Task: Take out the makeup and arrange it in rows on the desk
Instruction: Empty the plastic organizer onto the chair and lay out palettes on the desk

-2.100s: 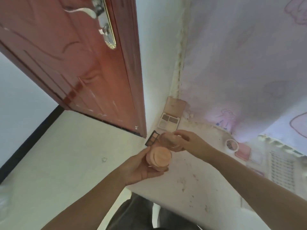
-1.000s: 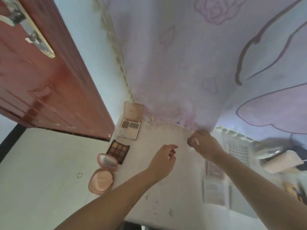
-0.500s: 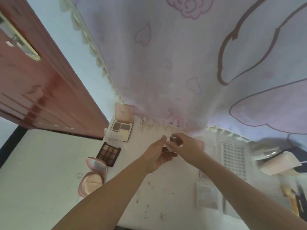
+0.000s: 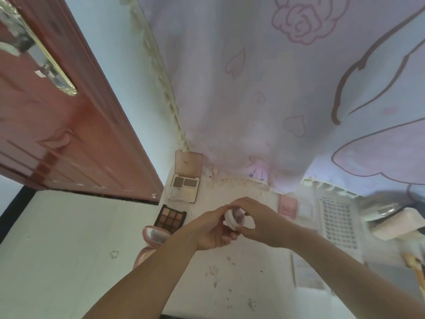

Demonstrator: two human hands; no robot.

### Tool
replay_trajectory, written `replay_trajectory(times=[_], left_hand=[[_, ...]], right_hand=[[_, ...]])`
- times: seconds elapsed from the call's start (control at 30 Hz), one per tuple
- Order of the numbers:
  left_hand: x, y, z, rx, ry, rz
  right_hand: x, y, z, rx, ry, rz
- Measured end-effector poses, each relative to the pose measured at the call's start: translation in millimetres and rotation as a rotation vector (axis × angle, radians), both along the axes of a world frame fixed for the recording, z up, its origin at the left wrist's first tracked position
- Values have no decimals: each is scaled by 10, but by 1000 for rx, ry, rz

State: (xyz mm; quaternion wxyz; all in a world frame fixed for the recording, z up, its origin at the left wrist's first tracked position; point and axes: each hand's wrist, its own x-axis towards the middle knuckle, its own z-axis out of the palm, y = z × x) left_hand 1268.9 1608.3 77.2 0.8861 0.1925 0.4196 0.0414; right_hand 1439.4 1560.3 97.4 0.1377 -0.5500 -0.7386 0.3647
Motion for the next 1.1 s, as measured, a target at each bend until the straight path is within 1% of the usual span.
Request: replay_trajectory(times=[0.07,0.1,0.2,0.27,0.3,0.33,0.37,0.5,0.57,0.6,0.7,0.8,0.87,0.97,1.03,1.1], left_hand=[[12,6,-14,-25,13,40],[16,18,-24,-46,18,94],[15,78,-52,-64,-47,284],[48,118,-109,32,-92,423],[76,137,-151,104,-70,480],[112,159,-186,189,-13,505],[148,190,-216,285,69,494],[298,396,-280,759,497,221],[355,517,-315,978,680,146],[384,570,-335,1048,738,134],[466,688,-390,1141,843,175],[537,762,-470,1145,917,171],[566,782,-513,1150,963,121],[575,759,-544,1247,1070,10],[573,736,-544,1269,1115,-48],[572,733,-534,1251,1157,-115]], right_hand=[[35,-25,1,-5,11,-40],[71,-21,2,-11,39,-102],[210,51,-10,-45,232,-393],[272,136,-72,-144,366,-583],[284,184,-129,-204,441,-669],[280,233,-194,-258,515,-748],[272,281,-260,-290,544,-802],[185,506,-494,-237,379,-845],[135,645,-550,-177,323,-833],[114,709,-579,-145,290,-825],[59,836,-666,-92,231,-826],[2,891,-747,-55,236,-806],[-25,908,-795,-16,180,-775],[-17,911,-861,-13,-65,-748],[-18,905,-864,-41,-121,-729],[-16,901,-834,-61,-122,-697]])
